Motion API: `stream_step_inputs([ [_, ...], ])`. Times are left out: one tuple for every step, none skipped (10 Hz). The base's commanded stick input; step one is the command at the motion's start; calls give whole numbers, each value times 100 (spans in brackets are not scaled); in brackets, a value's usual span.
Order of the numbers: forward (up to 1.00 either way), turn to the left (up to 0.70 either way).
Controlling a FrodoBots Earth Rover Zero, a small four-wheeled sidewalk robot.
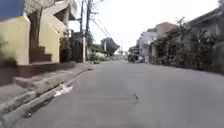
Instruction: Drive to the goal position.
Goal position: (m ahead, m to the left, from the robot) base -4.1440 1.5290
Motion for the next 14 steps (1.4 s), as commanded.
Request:
stream_step_inputs([
  [100, 0],
  [100, 0],
  [100, 0],
  [100, 0],
  [100, 0],
  [100, 0],
  [100, 0],
  [100, 0],
  [100, 0],
  [100, 0],
  [100, 0],
  [100, 0],
  [100, 0],
  [100, 0],
])
